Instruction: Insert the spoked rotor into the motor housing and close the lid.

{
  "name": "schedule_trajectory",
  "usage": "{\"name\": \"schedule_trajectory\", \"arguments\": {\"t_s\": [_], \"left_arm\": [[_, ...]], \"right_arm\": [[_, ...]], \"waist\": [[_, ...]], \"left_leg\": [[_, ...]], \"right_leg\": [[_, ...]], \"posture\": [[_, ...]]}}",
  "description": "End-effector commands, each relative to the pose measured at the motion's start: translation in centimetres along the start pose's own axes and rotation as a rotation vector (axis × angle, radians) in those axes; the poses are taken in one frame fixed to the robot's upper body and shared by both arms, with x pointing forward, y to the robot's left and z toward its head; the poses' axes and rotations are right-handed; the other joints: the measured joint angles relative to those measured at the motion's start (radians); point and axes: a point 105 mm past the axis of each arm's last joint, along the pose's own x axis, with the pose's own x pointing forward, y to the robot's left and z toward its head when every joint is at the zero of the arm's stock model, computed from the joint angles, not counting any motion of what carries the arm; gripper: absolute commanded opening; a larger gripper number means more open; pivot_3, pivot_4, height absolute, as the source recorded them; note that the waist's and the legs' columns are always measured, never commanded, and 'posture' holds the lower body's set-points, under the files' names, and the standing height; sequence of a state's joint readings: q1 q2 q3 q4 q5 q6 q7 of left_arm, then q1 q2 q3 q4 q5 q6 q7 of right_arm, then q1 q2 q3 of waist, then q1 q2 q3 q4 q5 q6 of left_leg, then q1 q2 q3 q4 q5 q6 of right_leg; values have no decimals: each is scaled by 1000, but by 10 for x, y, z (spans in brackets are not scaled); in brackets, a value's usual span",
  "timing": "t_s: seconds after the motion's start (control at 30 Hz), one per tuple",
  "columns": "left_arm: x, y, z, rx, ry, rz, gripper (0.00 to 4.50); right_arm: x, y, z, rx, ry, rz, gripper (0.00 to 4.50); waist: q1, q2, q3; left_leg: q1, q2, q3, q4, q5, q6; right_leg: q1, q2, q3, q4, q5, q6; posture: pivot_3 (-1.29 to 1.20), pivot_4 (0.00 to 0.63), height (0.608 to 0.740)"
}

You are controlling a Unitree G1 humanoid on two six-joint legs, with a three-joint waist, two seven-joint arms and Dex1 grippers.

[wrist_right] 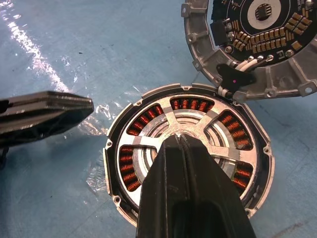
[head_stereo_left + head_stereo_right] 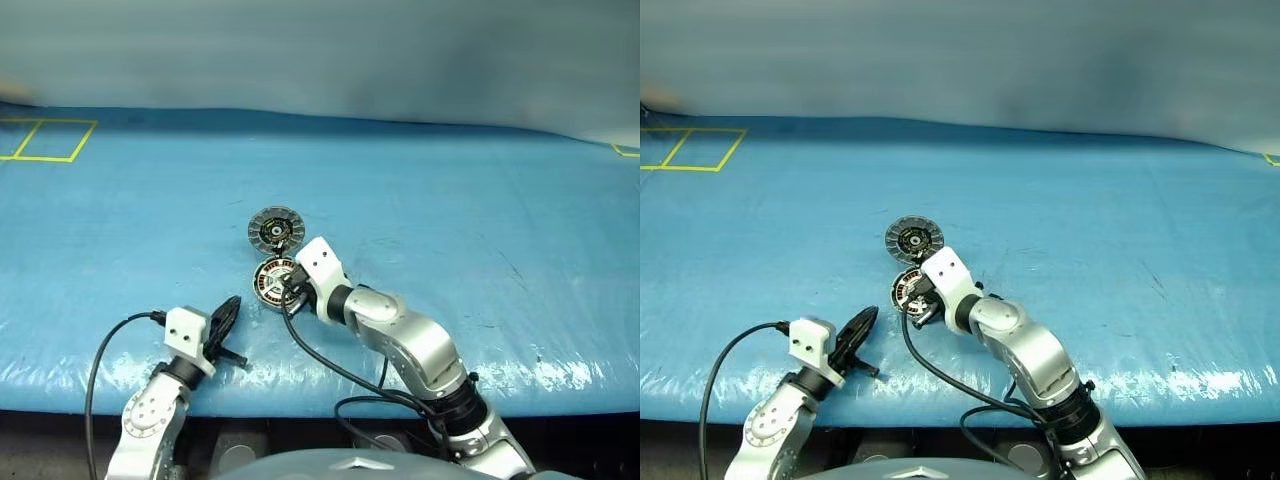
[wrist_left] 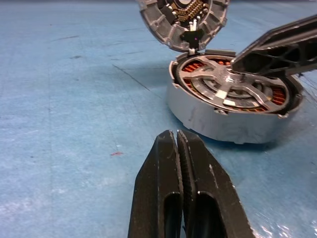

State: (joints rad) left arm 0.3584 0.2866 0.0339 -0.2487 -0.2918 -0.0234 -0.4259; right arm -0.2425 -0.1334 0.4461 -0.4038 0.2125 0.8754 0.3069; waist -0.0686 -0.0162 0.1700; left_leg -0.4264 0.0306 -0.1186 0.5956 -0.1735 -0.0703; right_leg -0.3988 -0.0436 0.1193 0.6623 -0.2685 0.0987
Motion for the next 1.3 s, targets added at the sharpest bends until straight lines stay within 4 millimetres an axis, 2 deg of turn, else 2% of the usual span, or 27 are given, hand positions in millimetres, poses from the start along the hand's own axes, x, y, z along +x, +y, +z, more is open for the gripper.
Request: {"name": "schedule_trajectory", "arguments": {"t_s": [0.03, 0.2, 0.3, 0.4, 0.43, 0.57, 0.67, 0.83, 1.07, 1.3], "left_arm": [[5, 18, 25, -65, -56, -20, 103], [29, 43, 49, -313, -80, -129, 103], [49, 64, 58, -347, -71, -154, 103], [63, 68, 63, -364, -43, -210, 103], [73, 67, 61, -392, 20, -239, 103], [98, 63, 63, -443, 152, -334, 103], [117, 54, 72, -488, 208, -439, 103], [134, 38, 86, -564, 282, -584, 103], [135, 12, 96, -552, 436, -800, 103], [131, 6, 92, -413, 568, -880, 103]], "right_arm": [[-17, 4, 26, -31, -164, 29, 39], [-38, -3, 11, -16, -205, -17, 39], [-48, -1, -4, -3, -213, -14, 39], [-54, -2, -15, -6, -211, -28, 39], [-57, -1, -20, 1, -206, -33, 39], [-61, -2, -34, 18, -185, -88, 39], [-64, -5, -39, 33, -181, -144, 39], [-70, -6, -43, 49, -175, -201, 39], [-78, -10, -48, 75, -156, -273, 39], [-75, -9, -52, 99, -132, -285, 39]], "waist": [[0, 0, 0], [7, -1, -1], [1, -2, -1], [-4, -2, -1], [-6, -2, -1], [3, -3, -1], [2, -4, -1], [-1, -3, -1], [0, -4, -1], [0, -4, 0]], "left_leg": [[0, 0, 0, 0, 0, 0], [0, 0, -2, 1, 0, 0], [1, -1, -2, 2, 0, 0], [2, -1, -2, 2, 1, 0], [2, -1, -2, 2, 1, 0], [2, -1, -5, 2, 1, 0], [1, -1, -5, 2, 1, -1], [1, -1, -5, 1, 1, -1], [-1, -1, -6, -1, 1, -1], [-1, -1, -6, 0, 1, -1]], "right_leg": [[0, 0, 0, 0, 0, 0], [1, 0, -2, 0, 0, 1], [3, 0, -2, 0, 1, 1], [3, 1, -2, 1, 1, 1], [3, 1, -2, 1, 1, 1], [4, 2, -3, 1, 1, 2], [4, 2, -3, 1, 2, 4], [3, 2, -3, 1, 4, 7], [1, 2, -3, 1, 3, 6], [1, 2, -3, 1, 3, 6]], "posture": [[0, 150, 740], [0, 150, 740], [0, 150, 740], [0, 150, 740], [0, 150, 740], [0, 150, 740], [0, 150, 740], [0, 150, 740], [0, 150, 740], [0, 150, 740]]}}
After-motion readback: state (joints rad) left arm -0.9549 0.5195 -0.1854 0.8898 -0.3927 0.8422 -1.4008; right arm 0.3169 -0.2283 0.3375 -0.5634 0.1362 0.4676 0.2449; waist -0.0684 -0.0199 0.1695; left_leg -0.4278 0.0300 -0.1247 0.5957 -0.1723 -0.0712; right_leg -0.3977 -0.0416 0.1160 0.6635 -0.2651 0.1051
